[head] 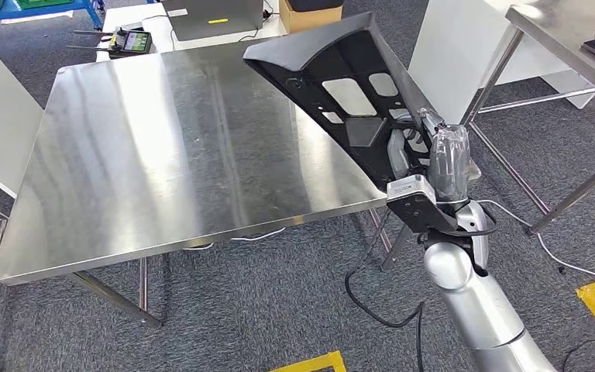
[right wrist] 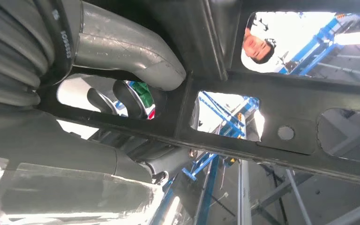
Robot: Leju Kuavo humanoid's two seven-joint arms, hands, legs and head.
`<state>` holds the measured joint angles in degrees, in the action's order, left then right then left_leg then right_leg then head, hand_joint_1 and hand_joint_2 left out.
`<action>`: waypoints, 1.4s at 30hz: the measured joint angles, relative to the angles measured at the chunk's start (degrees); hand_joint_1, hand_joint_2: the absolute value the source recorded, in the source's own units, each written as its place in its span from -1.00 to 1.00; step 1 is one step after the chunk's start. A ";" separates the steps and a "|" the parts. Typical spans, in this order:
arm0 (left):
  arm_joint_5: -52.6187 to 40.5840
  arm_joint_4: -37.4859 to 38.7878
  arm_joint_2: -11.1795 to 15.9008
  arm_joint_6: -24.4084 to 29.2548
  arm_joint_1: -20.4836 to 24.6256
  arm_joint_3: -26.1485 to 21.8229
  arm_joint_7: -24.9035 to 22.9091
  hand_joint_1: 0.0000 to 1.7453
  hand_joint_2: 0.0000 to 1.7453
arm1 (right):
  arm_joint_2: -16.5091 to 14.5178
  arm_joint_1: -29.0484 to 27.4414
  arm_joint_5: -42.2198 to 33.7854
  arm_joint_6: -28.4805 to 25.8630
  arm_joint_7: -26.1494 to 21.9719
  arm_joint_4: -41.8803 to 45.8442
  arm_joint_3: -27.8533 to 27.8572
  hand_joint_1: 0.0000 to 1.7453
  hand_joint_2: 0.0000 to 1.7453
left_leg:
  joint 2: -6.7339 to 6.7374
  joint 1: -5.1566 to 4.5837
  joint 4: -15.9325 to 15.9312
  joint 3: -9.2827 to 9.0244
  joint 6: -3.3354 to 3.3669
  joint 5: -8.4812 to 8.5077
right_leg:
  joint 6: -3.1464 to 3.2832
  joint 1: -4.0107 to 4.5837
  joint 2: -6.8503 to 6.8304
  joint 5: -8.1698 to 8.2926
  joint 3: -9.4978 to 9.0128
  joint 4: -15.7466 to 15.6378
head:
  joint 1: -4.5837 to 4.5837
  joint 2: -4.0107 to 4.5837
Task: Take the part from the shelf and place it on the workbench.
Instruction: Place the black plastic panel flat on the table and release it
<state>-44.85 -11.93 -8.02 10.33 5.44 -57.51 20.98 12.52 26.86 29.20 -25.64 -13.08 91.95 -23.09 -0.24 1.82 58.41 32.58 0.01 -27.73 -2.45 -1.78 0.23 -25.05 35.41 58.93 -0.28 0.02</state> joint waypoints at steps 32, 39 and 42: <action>-0.67 -0.28 -0.07 1.25 0.65 0.84 -0.86 -1.00 1.00 | -0.36 -2.86 4.02 0.51 1.06 3.40 2.23 1.00 1.00 | 0.22 -2.30 -1.83 2.18 4.22 4.02 | 1.54 2.24 -0.02 -2.76 -3.32 -0.73 | 0.05 0.00; 0.29 -0.26 -0.18 1.20 0.46 0.63 -0.72 -1.00 1.00 | -2.00 -1.95 4.76 0.44 1.14 1.15 1.08 1.00 1.00 | -2.02 -0.42 -3.24 1.11 3.15 4.83 | -1.11 -0.49 -0.08 -5.54 1.90 9.09 | -0.10 0.00; 0.42 -0.33 -0.04 1.21 0.42 0.17 -0.55 -1.00 1.00 | -2.74 -1.45 4.85 0.45 1.08 0.29 0.65 1.00 1.00 | -3.51 0.34 -0.97 2.28 0.86 3.74 | -3.10 -1.67 1.45 -2.34 -2.49 0.24 | -0.37 0.00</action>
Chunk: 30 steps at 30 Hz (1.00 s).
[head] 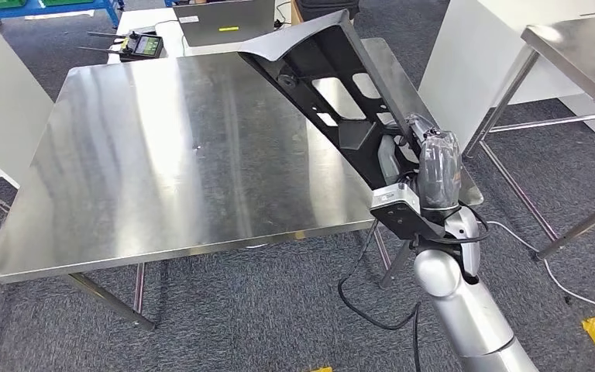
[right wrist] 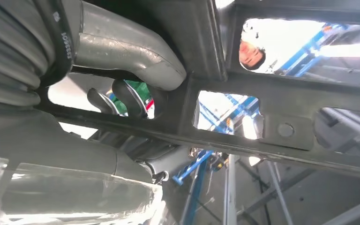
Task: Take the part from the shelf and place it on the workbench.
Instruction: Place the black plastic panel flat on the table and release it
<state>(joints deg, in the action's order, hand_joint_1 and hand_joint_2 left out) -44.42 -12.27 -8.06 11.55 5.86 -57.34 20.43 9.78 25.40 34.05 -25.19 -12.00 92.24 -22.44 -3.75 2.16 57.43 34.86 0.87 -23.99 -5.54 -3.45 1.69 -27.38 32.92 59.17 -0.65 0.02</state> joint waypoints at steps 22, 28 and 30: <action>0.79 -0.13 0.07 0.11 -0.60 -0.40 0.52 -1.00 1.00 | -3.52 3.52 0.62 0.55 -0.28 -3.46 -1.48 1.00 1.00 | 4.70 -2.58 -0.16 0.51 3.57 0.43 | 4.31 3.39 -4.33 -3.49 0.54 3.82 | 0.58 0.00; 0.83 -0.10 -0.11 0.08 -0.66 -0.58 0.63 -1.00 1.00 | -3.10 3.91 1.39 0.41 0.16 -5.32 -1.74 1.00 1.00 | 0.37 -2.45 -0.05 0.24 3.30 0.34 | 2.47 2.44 -1.75 -3.58 5.26 10.14 | 0.55 0.00; 0.84 -0.10 -0.15 0.08 -0.71 -0.84 0.68 -1.00 1.00 | -3.02 4.53 2.86 0.00 1.02 -6.44 -1.63 1.00 1.00 | -0.84 -2.42 0.48 0.34 2.72 -0.05 | 1.85 2.09 -0.47 -0.20 2.15 2.46 | 0.52 0.00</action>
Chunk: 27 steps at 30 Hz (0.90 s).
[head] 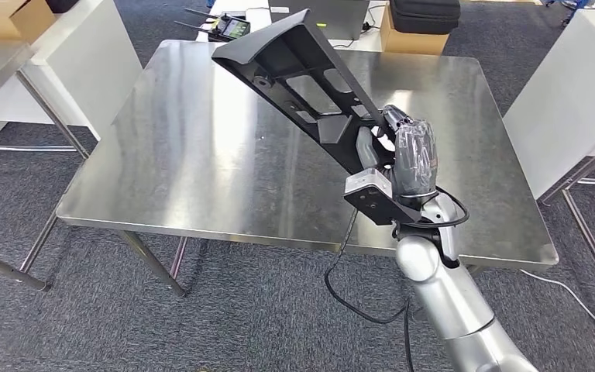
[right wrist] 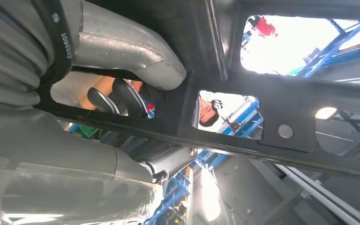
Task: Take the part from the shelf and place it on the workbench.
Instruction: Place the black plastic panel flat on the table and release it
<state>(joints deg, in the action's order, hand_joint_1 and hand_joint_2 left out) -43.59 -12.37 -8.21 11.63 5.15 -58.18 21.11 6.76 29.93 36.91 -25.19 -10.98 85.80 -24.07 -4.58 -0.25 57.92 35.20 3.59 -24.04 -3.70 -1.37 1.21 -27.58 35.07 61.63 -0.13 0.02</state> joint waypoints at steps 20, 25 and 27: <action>-1.98 0.00 -0.20 0.71 0.88 -0.90 2.46 -1.00 1.00 | 2.76 8.58 33.48 -8.90 15.24 -29.24 7.84 1.00 1.00 | 4.37 0.86 0.69 1.39 -3.13 0.23 | 2.09 0.82 -1.72 0.53 -2.55 -3.69 | 0.48 0.00; -2.02 0.00 -0.18 -1.85 1.17 -0.89 2.87 -1.00 1.00 | 2.87 10.65 42.66 -9.57 20.25 -36.32 8.44 1.00 1.00 | 4.28 0.28 0.70 1.40 -2.22 0.13 | 1.63 0.45 -1.86 0.72 -2.86 -4.32 | 0.49 0.00; -2.19 0.00 -0.18 -3.71 1.43 -0.78 3.29 -1.00 1.00 | 2.85 11.87 47.71 -9.68 23.29 -40.29 8.61 1.00 1.00 | 4.21 0.27 0.70 1.40 -2.01 0.14 | 1.50 0.44 -1.93 0.80 -2.98 -4.53 | 0.48 0.00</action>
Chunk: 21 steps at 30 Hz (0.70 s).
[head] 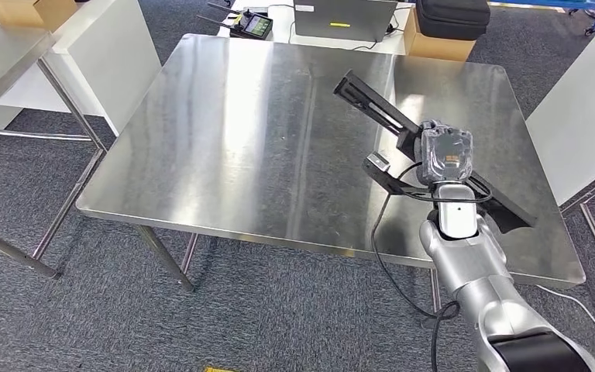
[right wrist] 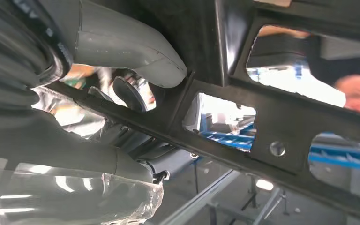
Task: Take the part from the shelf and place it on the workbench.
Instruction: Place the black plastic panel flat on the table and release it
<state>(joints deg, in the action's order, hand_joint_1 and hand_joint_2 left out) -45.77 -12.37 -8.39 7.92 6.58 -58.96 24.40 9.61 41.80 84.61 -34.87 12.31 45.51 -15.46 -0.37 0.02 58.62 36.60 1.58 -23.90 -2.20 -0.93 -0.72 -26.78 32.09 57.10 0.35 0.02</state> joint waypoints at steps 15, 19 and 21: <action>-0.71 0.00 0.03 -3.72 2.06 1.67 -7.59 -1.00 -1.00 | 1.21 -4.39 5.27 0.94 7.43 -7.51 2.43 -1.00 -1.00 | -0.22 -0.04 0.04 -0.02 0.32 0.01 | -0.85 -0.05 -0.28 0.07 -0.23 -0.23 | 0.03 0.00; -0.85 0.00 0.05 -3.77 2.15 1.67 -10.27 -1.00 -1.00 | 0.75 -4.56 5.27 2.40 7.59 -7.32 2.46 -1.00 -1.00 | -0.22 0.03 0.03 -0.03 0.31 0.02 | -0.84 0.00 -0.29 0.06 -0.23 -0.23 | 0.03 0.00; -0.85 0.00 0.08 -3.62 2.14 1.66 -10.83 -1.00 -1.00 | 0.42 -5.11 5.16 4.31 6.69 -6.65 3.11 -1.00 -1.00 | -0.22 0.04 0.03 -0.03 0.31 0.02 | -0.84 0.01 -0.29 0.06 -0.24 -0.23 | 0.03 0.00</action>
<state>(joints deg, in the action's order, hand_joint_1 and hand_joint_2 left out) -46.62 -12.37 -8.31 4.31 8.72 -57.30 13.58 10.03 36.70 89.78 -30.56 19.00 38.86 -12.35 -0.59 0.05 58.65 36.57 1.90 -23.88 -3.04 -0.91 -1.01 -26.72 31.85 56.87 0.38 0.02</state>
